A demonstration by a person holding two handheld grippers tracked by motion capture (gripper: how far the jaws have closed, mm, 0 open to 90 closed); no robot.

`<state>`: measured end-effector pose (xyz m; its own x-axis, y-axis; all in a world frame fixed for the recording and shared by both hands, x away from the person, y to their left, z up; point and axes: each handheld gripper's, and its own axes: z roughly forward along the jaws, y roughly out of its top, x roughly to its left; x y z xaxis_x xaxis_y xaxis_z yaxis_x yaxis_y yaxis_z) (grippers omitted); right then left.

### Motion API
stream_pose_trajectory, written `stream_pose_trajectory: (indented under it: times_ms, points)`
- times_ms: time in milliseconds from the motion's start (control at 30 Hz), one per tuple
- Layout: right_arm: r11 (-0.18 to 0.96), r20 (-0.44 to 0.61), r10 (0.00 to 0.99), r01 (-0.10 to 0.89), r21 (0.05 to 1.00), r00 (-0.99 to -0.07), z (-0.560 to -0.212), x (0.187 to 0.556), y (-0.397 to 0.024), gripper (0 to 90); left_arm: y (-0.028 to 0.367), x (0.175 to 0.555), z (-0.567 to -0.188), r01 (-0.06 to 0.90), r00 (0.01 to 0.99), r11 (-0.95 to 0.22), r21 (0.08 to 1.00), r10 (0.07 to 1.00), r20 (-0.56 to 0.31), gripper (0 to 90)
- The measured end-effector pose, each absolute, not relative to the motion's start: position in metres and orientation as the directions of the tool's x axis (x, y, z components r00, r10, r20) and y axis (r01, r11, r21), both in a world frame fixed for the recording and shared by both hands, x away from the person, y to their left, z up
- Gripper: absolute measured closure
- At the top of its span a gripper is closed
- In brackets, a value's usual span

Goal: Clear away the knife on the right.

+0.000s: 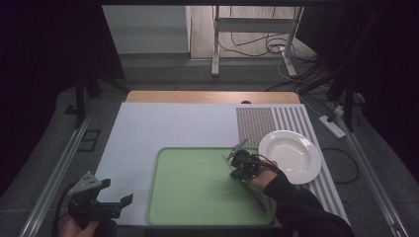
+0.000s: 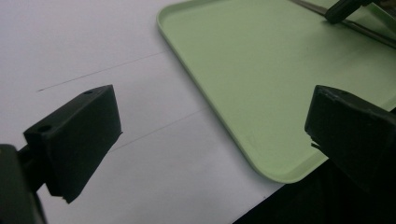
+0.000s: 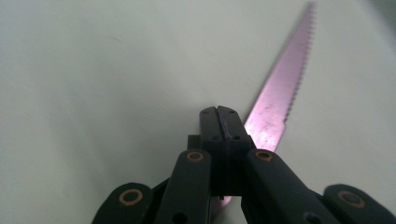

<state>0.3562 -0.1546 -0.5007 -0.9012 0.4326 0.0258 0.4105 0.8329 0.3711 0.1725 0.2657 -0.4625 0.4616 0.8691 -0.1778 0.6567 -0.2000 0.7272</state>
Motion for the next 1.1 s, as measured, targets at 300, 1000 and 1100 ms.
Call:
stream_pose_trajectory:
  times_ms: [300,1000,1100]
  points:
    - [0.789,0.041,0.515,0.492,0.369,-0.856,-0.499,0.360,-0.193,90.0,0.266,0.173,-0.462,0.656,0.462,-0.198,0.728,0.869,-0.179,3.3]
    - [0.702,0.099,0.574,0.551,0.452,-0.813,-0.480,0.353,-0.212,58.1,0.266,0.173,-0.462,0.658,0.460,-0.197,0.727,0.869,-0.181,3.3]
    - [0.688,0.111,0.576,0.553,0.470,-0.810,-0.476,0.351,-0.213,50.7,0.266,0.173,-0.462,0.658,0.459,-0.197,0.727,0.870,-0.181,3.3]
